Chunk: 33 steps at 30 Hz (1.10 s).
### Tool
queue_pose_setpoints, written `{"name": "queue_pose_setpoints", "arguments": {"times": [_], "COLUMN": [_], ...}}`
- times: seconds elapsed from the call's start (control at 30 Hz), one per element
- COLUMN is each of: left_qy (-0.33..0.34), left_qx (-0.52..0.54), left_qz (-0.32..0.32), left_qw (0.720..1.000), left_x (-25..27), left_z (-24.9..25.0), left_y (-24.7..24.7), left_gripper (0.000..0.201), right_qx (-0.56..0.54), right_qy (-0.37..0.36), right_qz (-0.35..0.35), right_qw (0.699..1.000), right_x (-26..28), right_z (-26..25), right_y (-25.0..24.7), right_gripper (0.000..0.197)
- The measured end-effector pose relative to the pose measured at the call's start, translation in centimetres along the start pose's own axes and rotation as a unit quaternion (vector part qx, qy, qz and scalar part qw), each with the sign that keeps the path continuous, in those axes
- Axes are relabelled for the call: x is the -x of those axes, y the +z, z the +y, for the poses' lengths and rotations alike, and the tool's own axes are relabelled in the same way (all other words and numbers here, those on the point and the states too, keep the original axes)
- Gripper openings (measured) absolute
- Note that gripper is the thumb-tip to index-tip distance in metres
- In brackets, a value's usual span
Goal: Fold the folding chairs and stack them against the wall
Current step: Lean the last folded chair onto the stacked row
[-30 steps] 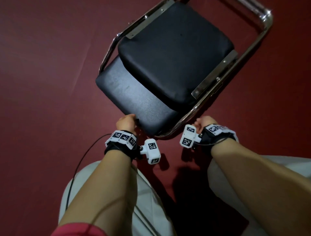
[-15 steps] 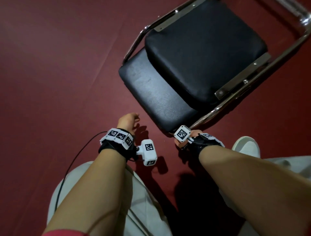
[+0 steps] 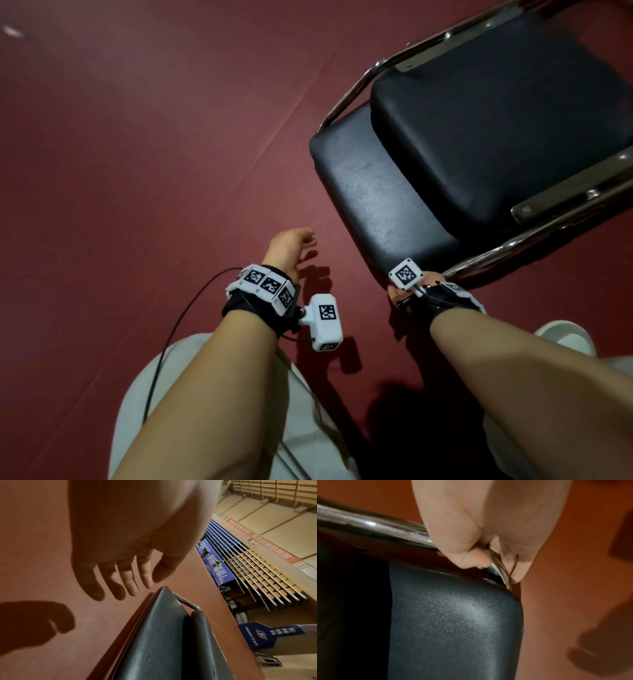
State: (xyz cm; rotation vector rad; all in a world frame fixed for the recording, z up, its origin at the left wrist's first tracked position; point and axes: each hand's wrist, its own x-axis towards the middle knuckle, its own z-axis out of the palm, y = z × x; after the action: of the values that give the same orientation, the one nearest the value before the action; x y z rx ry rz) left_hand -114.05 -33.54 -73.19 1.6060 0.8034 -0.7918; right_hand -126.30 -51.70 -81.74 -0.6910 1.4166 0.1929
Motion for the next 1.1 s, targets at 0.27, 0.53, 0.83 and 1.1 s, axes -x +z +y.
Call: {"name": "queue_pose_setpoints", "arguments": {"times": [0.27, 0.53, 0.83, 1.1], "left_qy": [0.003, -0.095, -0.094, -0.108], "left_qx": [-0.038, 0.074, 0.228, 0.227], "left_qz": [-0.044, -0.103, -0.144, -0.154], "left_qw": [0.998, 0.987, 0.958, 0.956], "left_x": [1.1, 1.8, 3.1, 2.2], "left_z": [-0.4, -0.5, -1.3, -1.7], "left_y": [4.6, 9.3, 12.8, 12.6], "left_gripper": [0.01, 0.023, 0.042, 0.043], "right_qx": [-0.058, 0.029, 0.131, 0.183], "right_qy": [0.048, -0.043, -0.107, -0.101], "right_qz": [-0.006, -0.025, -0.094, -0.179], "right_qw": [0.997, 0.998, 0.981, 0.961], "right_x": [4.3, 4.7, 5.8, 6.2], "right_z": [-2.5, -4.2, -6.5, -8.7], "right_y": [-0.4, -3.8, -5.5, -8.0], "right_gripper": [0.016, 0.021, 0.021, 0.02]}}
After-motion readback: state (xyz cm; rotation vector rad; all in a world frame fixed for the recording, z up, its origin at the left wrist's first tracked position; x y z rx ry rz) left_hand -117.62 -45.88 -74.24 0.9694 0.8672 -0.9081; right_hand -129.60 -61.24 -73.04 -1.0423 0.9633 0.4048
